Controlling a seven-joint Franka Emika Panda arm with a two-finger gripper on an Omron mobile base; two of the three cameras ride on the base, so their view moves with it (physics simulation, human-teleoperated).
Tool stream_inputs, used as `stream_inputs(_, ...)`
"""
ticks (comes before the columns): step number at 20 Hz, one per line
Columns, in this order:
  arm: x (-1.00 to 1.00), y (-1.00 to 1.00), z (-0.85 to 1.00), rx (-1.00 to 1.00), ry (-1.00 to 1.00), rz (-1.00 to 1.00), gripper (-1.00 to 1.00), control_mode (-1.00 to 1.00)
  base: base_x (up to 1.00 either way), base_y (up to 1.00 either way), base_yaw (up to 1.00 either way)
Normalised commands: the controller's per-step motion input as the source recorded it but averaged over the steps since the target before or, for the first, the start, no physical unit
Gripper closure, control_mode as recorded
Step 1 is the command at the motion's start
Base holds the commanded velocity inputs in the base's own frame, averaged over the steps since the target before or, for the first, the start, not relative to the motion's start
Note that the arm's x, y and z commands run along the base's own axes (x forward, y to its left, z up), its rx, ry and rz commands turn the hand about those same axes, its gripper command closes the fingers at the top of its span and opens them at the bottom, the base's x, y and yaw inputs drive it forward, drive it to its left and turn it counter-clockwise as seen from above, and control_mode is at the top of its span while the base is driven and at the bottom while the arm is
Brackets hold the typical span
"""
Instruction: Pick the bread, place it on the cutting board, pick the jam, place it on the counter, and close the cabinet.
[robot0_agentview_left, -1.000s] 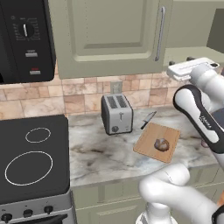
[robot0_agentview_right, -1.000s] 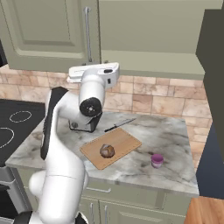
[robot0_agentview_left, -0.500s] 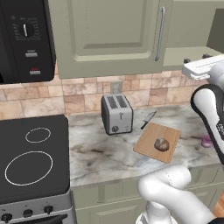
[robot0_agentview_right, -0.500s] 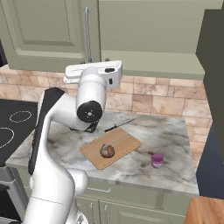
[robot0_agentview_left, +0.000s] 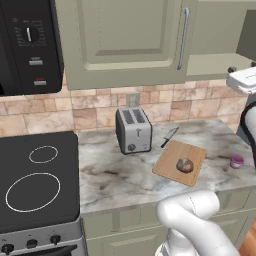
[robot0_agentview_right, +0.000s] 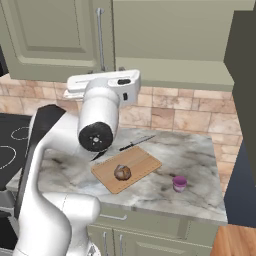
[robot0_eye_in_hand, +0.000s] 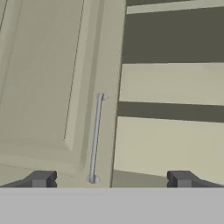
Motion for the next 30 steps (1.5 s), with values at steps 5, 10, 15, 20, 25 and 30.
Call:
stream_inputs(5, -0.54, -0.22, 0.02, 0.0, 0.0, 0.0, -1.0, -1.0, 0.0, 0.0, 0.0)
stream_inputs(10, -0.68, -0.33, 0.02, 0.0, 0.0, 0.0, -1.0, -1.0, 0.0, 0.0, 0.0)
stream_inputs(15, -0.61, -0.31, 0.02, 0.0, 0.0, 0.0, -1.0, -1.0, 0.0, 0.0, 0.0)
stream_inputs(20, -0.55, -0.31, 0.04, 0.0, 0.0, 0.0, -1.0, -1.0, 0.0, 0.0, 0.0)
stream_inputs(25, -0.55, -0.33, 0.05, 0.0, 0.0, 0.0, -1.0, -1.0, 0.0, 0.0, 0.0)
stream_inputs(30, -0.36, -0.36, 0.01, 0.0, 0.0, 0.0, -1.0, -1.0, 0.0, 0.0, 0.0)
